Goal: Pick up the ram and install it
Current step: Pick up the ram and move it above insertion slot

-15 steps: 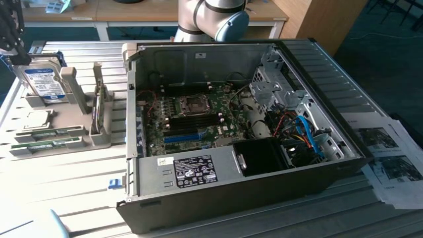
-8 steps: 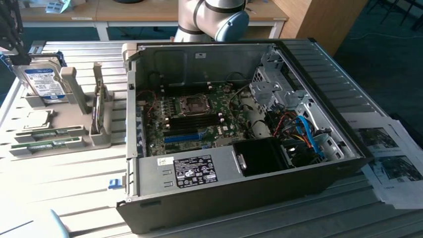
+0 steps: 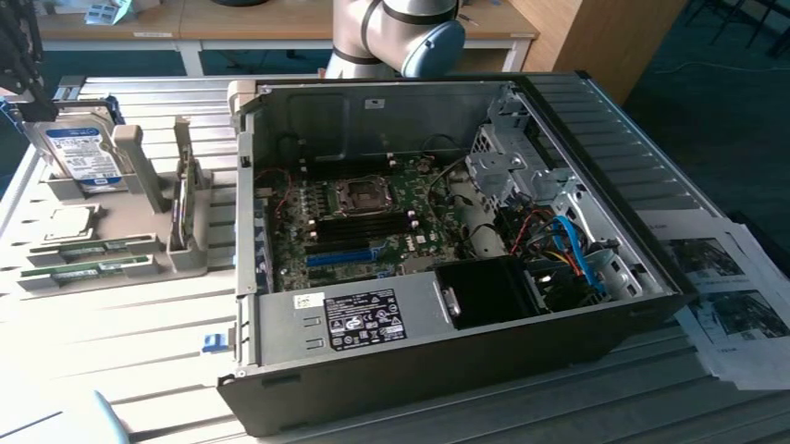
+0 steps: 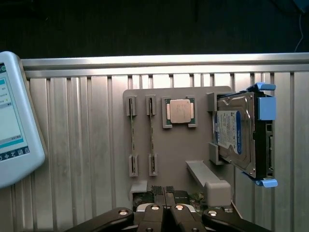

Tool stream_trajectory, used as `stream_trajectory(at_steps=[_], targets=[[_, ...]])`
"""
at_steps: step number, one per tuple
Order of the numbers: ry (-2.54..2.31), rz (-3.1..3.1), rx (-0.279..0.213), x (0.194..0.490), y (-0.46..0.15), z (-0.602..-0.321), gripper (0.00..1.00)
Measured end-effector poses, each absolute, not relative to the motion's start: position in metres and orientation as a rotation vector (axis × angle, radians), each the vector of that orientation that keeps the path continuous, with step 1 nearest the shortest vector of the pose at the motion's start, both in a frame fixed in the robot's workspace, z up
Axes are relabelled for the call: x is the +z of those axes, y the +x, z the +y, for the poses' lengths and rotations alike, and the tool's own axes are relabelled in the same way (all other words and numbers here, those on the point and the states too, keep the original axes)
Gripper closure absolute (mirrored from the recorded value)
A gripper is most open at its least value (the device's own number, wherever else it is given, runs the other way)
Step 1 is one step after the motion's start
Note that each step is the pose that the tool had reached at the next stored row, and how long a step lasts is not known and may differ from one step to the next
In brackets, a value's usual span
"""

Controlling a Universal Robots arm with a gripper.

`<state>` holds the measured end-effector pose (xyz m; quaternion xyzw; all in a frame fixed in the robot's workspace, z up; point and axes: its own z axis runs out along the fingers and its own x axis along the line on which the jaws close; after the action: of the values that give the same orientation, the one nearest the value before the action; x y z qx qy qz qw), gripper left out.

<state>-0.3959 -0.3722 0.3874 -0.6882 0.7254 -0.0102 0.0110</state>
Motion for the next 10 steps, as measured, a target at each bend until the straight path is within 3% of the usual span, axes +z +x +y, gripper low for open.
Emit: stream_trajectory(at_steps=[10], targets=[[-2.156,2.272,-0.012,0.3874,-0.3958,-0.3722,0.90]])
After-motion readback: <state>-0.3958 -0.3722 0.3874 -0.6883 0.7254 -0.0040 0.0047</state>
